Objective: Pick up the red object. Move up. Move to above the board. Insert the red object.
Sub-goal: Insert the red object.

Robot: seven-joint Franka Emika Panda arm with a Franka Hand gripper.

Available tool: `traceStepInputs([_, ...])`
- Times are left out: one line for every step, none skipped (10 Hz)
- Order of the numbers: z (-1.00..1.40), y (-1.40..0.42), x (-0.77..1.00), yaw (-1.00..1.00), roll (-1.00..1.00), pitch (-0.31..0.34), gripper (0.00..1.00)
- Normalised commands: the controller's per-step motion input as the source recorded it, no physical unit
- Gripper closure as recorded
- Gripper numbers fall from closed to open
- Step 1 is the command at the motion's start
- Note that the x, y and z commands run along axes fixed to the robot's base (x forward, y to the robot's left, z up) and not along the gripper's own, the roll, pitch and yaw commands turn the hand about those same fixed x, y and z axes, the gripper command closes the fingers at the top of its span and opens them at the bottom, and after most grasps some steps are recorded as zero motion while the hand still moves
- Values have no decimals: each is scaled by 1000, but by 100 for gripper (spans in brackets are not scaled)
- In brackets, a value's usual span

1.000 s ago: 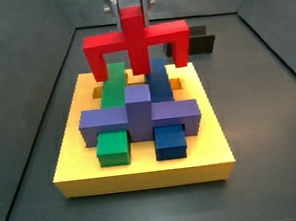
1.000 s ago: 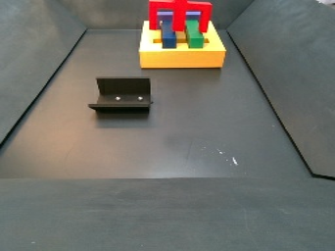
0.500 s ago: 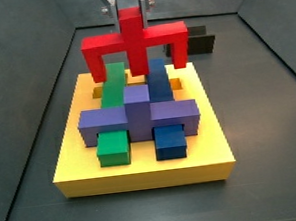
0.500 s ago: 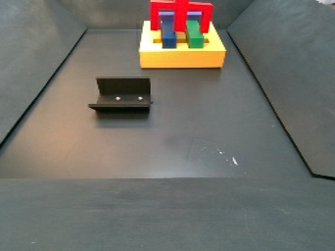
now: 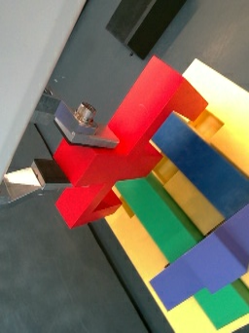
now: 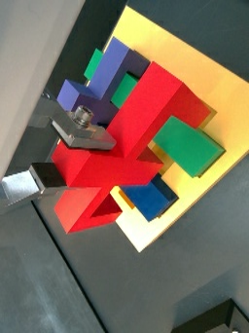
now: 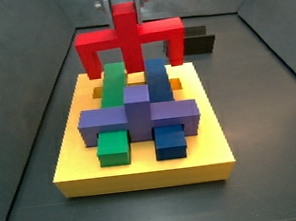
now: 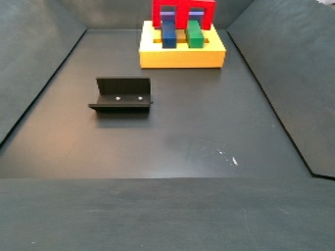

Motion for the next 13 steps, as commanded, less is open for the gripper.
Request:
traceStepInputs([-57,69,0,-77,-3,0,100])
traceStepInputs([-17,0,40,-71,-4,147,100])
traceStepInputs([0,0,17,-51,-83,161,100])
traceStepInputs([0,0,0,-37,-129,127,100])
traceStepInputs([0,0,0,-43,-154,100,100])
traceStepInputs([0,0,0,-14,-216,101,100])
traceStepInputs([0,0,17,-9,-217,183,100])
traceStepInputs([0,0,31,-20,-170,241,100])
traceStepInputs([-26,-6,69,-63,-143,180,100])
traceStepInputs([0,-17,157,-111,-9,134,100])
traceStepInputs([0,-51,191,-63,37,91,100])
traceStepInputs([3,-91,203,0,81,27,100])
traceStepInputs([0,-6,49,0,51,0,100])
